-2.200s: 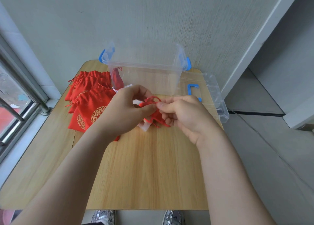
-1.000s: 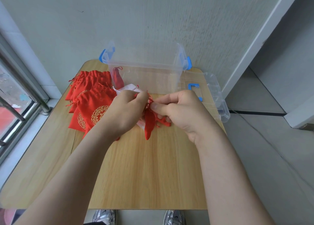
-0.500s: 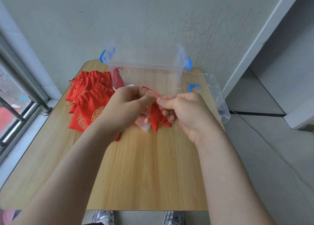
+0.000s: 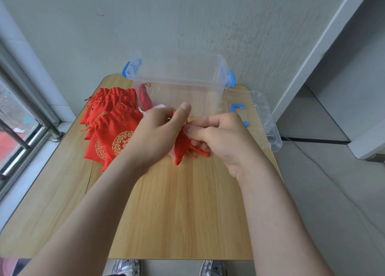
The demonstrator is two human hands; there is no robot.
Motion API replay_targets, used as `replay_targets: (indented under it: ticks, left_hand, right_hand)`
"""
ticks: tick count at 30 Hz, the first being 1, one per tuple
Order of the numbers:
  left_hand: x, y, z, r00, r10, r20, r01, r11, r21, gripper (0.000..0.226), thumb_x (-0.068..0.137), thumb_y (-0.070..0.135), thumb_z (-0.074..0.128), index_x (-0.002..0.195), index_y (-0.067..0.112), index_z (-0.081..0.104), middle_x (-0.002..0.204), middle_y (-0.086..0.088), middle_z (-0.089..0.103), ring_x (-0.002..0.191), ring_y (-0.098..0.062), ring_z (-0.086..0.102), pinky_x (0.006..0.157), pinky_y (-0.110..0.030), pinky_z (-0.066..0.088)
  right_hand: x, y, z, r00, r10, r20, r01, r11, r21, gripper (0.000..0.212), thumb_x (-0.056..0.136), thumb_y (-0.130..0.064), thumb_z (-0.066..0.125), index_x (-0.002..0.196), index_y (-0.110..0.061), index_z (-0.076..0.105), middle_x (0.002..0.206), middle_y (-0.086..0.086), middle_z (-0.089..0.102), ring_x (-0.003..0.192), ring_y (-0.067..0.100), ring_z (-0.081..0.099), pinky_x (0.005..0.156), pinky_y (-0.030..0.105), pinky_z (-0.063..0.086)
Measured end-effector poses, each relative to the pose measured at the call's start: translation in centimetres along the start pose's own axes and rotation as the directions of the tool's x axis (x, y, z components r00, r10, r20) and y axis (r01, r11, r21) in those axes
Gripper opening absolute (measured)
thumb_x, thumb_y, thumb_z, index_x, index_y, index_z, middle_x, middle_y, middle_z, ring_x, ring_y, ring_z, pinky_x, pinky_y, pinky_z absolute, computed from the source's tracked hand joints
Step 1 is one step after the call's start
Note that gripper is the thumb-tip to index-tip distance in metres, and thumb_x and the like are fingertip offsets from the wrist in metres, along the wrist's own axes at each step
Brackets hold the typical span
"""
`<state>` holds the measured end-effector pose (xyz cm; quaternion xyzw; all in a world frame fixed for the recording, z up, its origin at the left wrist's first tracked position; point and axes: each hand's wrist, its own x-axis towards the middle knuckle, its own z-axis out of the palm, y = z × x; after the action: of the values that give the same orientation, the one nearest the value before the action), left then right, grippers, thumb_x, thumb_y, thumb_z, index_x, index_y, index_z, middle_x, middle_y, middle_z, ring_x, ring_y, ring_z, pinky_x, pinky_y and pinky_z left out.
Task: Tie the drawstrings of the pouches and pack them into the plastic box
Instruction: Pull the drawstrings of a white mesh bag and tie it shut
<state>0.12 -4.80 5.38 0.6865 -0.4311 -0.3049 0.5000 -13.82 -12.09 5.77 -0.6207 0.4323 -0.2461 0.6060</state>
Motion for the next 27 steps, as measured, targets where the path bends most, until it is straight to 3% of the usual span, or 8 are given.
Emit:
replay_targets:
  ticks: [3,6,9,14,17,20,24,27]
  left_hand:
    - [-0.2,-0.2,0.2,0.997,0.079,-0.021,-0.077,0.993,0.088,0.052,0.113,0.035,0.046,0.075,0.003,0.061,0.051,0.013,0.06,0.044,-0.003,0.058,0.046,-0.01,0.039]
    - [0.4,-0.9,-0.2,0.995,0.086,-0.058,-0.077,0.986,0.15,0.057,0.111,0.044,0.046,0.072,0.004,0.054,0.051,0.016,0.041,0.046,-0.003,0.043,0.053,-0.02,0.033]
    - [0.5,-1.2,-0.4,0.998,0.065,-0.011,-0.064,0.991,0.114,0.07,0.104,0.063,0.048,0.082,-0.001,0.063,0.063,0.01,0.049,0.054,-0.005,0.046,0.062,-0.029,0.04]
    - [0.2,-1.0,-0.8,0.991,0.093,0.094,-0.098,0.994,0.056,0.016,0.1,0.033,0.066,0.114,0.025,0.066,0.067,0.007,0.064,0.061,-0.008,0.06,0.061,-0.028,0.053]
    - [0.3,-1.3,-1.0,0.975,0.184,0.123,-0.19,0.981,0.036,0.048,0.084,0.015,0.071,0.128,0.028,0.058,0.067,0.012,0.047,0.063,-0.009,0.047,0.06,-0.023,0.046]
    - [0.2,-1.3,-1.0,0.928,0.336,0.158,-0.357,0.925,0.131,0.064,0.087,-0.002,0.072,0.139,0.027,0.051,0.068,0.014,0.033,0.06,-0.008,0.034,0.06,-0.015,0.036]
    - [0.3,-1.5,-1.0,0.871,0.461,0.169,-0.491,0.822,0.288,0.027,0.096,0.015,0.078,0.122,0.02,0.071,0.079,0.035,0.06,0.069,0.013,0.054,0.067,-0.004,0.039]
    - [0.5,-1.9,-1.0,0.855,0.509,0.1,-0.509,0.789,0.344,0.023,0.091,0.031,0.083,0.114,0.03,0.079,0.085,0.021,0.066,0.074,0.001,0.057,0.069,-0.011,0.04]
  right_hand:
    - [-0.1,0.1,-0.2,0.999,-0.048,0.0,0.048,0.999,0.019,0.008,0.091,-0.011,0.083,0.098,-0.008,0.082,0.067,0.004,0.073,0.052,0.005,0.061,0.051,0.02,0.046]
    - [-0.2,0.2,-0.2,0.998,-0.069,-0.008,0.069,0.997,0.028,0.013,0.089,-0.012,0.085,0.101,-0.008,0.083,0.07,0.005,0.075,0.056,0.006,0.064,0.053,0.018,0.048]
    - [-0.3,0.1,-0.2,0.998,-0.069,-0.006,0.069,0.997,0.027,0.015,0.086,-0.02,0.088,0.096,-0.01,0.083,0.067,0.004,0.071,0.052,0.006,0.059,0.051,0.021,0.047]
    - [0.0,0.2,0.1,0.997,-0.015,-0.07,0.022,0.995,0.094,0.006,0.085,-0.015,0.088,0.085,-0.016,0.082,0.072,0.008,0.074,0.064,0.013,0.063,0.057,0.024,0.051]
    - [0.4,0.5,-0.1,0.997,0.042,-0.064,-0.028,0.98,0.197,0.007,0.086,-0.012,0.087,0.083,-0.016,0.083,0.079,0.01,0.077,0.075,0.018,0.068,0.067,0.029,0.054]
    - [0.3,0.4,-0.6,0.995,0.103,-0.012,-0.095,0.957,0.275,0.006,0.088,-0.009,0.084,0.091,-0.013,0.081,0.079,0.007,0.076,0.07,0.012,0.068,0.067,0.025,0.054]
    - [0.3,0.4,-1.0,0.987,0.156,0.037,-0.16,0.94,0.302,0.009,0.086,-0.008,0.084,0.095,-0.01,0.08,0.08,0.006,0.075,0.07,0.012,0.064,0.065,0.024,0.054]
    - [0.2,0.4,-1.1,0.98,0.186,0.068,-0.198,0.93,0.309,0.013,0.087,-0.009,0.084,0.098,-0.008,0.078,0.086,0.01,0.075,0.069,0.013,0.065,0.064,0.024,0.054]
